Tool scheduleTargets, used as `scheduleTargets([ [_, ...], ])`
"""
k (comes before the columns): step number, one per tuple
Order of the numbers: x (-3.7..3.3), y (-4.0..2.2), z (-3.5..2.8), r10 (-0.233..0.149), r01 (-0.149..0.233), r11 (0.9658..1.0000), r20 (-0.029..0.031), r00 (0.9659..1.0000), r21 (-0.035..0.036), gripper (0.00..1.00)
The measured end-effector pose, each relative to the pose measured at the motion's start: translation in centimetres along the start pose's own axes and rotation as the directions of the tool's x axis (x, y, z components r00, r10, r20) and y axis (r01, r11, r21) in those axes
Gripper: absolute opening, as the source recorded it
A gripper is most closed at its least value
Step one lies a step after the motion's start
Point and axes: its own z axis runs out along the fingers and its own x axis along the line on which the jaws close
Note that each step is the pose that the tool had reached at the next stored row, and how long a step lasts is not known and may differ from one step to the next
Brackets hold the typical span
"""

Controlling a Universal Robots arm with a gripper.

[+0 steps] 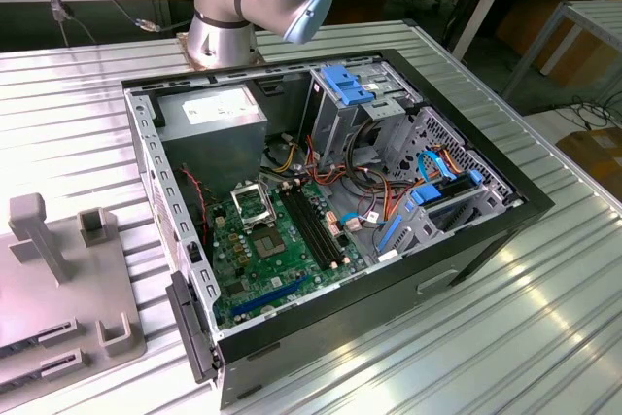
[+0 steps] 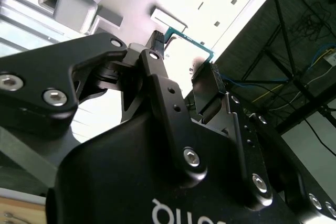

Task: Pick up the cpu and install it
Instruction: 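Pick up the cpu and move it towards the insertion slot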

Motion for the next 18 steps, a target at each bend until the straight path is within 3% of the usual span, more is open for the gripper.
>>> scheduleTargets([
  [18,-2.88,0.12,-0.17,0.000,0.000,1.0000,-0.0001,1.0000,0.0000,0.47],
])
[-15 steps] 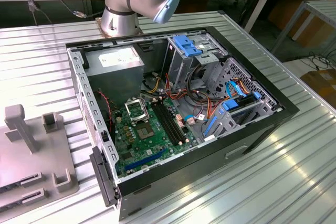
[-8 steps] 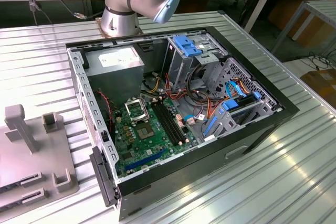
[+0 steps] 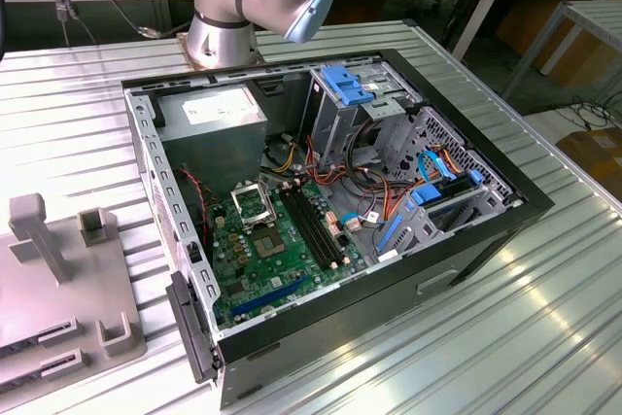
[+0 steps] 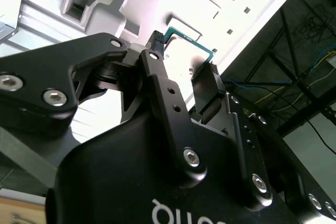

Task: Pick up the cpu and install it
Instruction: 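Pick up the cpu and move it towards the insertion slot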

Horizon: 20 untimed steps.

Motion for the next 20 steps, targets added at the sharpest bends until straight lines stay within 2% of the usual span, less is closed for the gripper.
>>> scheduleTargets([
  [12,-1.64,0.22,-0.10,0.000,0.000,1.0000,0.0000,1.0000,0.0005,0.47],
  [15,-2.45,0.32,-0.14,0.000,0.000,1.0000,0.0001,1.0000,0.0009,0.47],
  [20,-2.59,0.32,-0.16,0.000,0.000,1.0000,-0.0001,1.0000,0.0011,0.47],
])
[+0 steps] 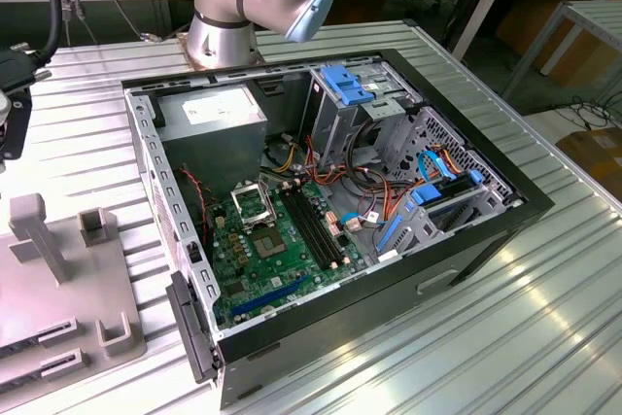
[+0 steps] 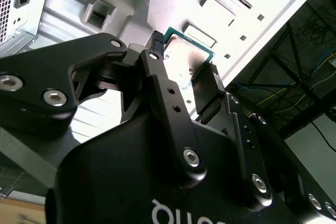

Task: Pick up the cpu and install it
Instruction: 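Pick up the cpu and move it towards the insertion slot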

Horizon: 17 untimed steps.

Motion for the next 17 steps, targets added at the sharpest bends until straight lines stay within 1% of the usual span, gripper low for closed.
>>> scheduleTargets([
  [2,0.00,0.00,-0.02,0.000,0.000,1.0000,0.0001,1.0000,0.0000,0.47],
  [6,0.02,-0.01,-0.29,0.000,0.000,1.0000,0.0001,1.0000,0.0000,0.47],
  [13,0.00,-0.01,-0.31,0.000,0.000,1.0000,0.0002,1.0000,-0.0019,0.47],
  [17,-0.40,-0.02,-0.34,0.000,0.000,1.0000,0.0002,1.0000,-0.0019,0.47],
])
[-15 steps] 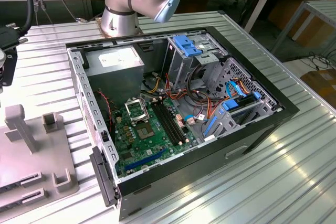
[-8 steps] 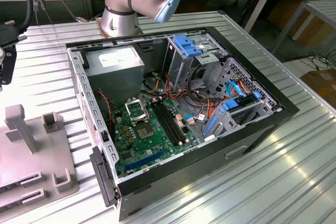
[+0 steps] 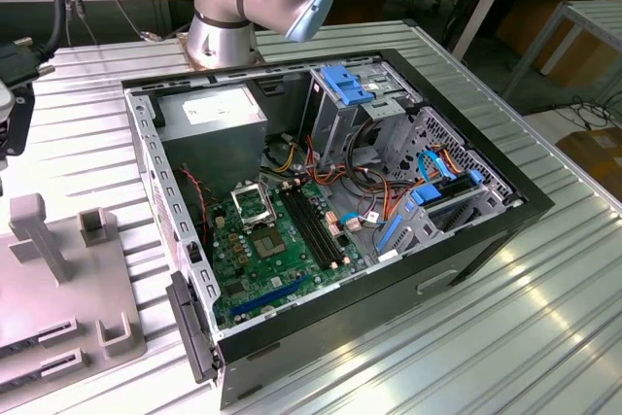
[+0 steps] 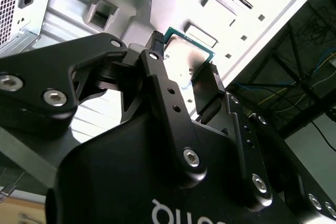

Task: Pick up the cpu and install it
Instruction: 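Pick up the cpu and move it towards the insertion slot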

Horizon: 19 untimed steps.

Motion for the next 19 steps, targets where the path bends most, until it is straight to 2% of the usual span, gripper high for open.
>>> scheduleTargets([
  [11,-1.79,-0.05,-0.10,0.000,0.000,1.0000,0.0000,1.0000,0.0000,0.47],
  [19,-3.41,-0.09,-0.20,0.000,0.000,1.0000,0.0000,1.0000,0.0000,0.47],
])
